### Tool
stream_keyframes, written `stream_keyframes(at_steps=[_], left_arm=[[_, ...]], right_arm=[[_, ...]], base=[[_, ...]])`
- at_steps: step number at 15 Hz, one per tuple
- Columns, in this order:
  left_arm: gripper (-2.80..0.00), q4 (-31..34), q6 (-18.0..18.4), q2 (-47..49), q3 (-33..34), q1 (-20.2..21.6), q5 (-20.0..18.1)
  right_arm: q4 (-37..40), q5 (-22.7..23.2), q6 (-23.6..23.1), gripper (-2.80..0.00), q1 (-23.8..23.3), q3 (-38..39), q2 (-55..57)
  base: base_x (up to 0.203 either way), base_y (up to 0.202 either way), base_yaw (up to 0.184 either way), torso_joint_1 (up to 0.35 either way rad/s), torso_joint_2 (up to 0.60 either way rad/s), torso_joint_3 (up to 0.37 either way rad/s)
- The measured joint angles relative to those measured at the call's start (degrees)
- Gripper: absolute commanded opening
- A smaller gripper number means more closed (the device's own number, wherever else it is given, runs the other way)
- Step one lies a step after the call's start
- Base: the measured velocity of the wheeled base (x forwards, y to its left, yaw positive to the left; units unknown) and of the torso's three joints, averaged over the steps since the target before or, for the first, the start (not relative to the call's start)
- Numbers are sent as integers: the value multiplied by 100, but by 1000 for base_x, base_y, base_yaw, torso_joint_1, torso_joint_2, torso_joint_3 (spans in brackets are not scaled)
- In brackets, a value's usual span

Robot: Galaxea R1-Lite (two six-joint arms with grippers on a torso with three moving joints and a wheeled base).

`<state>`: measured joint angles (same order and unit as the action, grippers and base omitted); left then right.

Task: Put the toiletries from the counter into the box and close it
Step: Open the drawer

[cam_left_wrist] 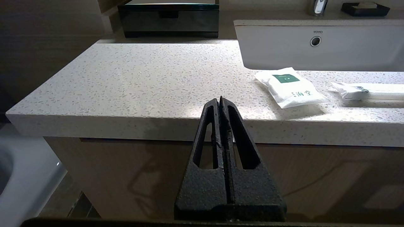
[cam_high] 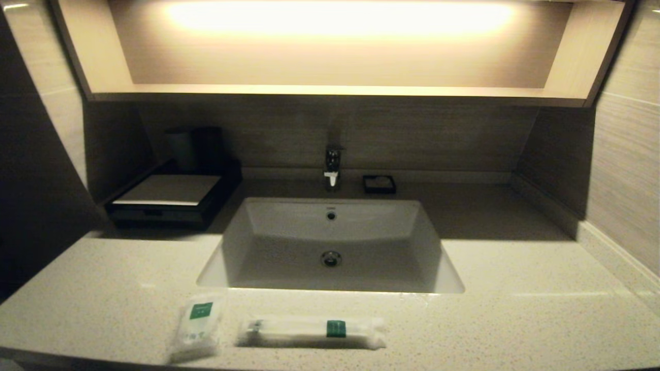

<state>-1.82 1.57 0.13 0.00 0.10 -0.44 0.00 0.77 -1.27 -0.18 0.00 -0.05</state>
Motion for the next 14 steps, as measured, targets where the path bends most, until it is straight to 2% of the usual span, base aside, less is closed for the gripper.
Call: stream_keyframes(at_steps=[14], left_arm=[[-280, 2, -20, 0, 0, 0, -5]], right_arm=[[0, -2, -2, -280, 0, 0, 0]], base=[[0, 0, 0, 0, 0, 0]])
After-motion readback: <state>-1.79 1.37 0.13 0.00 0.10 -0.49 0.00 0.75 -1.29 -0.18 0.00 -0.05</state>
